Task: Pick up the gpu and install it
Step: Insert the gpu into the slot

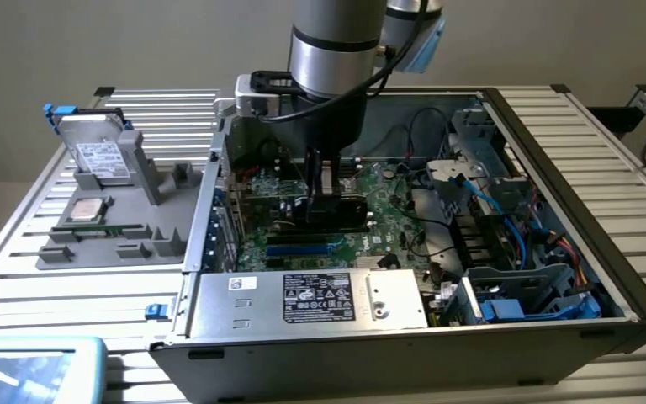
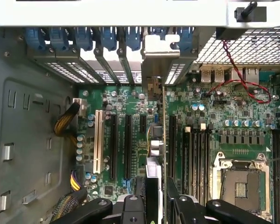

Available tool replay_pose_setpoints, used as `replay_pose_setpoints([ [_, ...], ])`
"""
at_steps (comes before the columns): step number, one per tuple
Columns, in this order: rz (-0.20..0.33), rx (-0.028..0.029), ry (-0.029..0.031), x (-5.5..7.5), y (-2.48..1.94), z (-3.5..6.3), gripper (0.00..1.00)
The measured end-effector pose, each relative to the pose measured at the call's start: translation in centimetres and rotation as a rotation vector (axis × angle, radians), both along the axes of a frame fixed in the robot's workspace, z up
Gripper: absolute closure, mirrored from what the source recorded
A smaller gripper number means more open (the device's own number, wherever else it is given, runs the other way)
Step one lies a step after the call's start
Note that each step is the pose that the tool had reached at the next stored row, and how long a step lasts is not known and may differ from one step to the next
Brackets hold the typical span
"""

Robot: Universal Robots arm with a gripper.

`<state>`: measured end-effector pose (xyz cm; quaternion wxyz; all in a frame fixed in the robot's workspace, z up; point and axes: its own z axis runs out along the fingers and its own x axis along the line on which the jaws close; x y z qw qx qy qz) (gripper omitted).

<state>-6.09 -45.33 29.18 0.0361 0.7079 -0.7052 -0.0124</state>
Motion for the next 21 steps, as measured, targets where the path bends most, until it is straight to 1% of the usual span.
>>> replay_pose_setpoints([
  [7,0.000,0.0018,0.0000,-0.1,-0.01,-0.80,0.72],
  [13,0.000,0.0049,0.0000,-0.2,-0.06,-1.51,0.72],
  [19,0.000,0.0055,0.0000,-0.3,-0.07,-2.50,0.72],
  [21,0.000,0.0057,0.0000,-0.5,-0.07,-2.69,0.72],
])
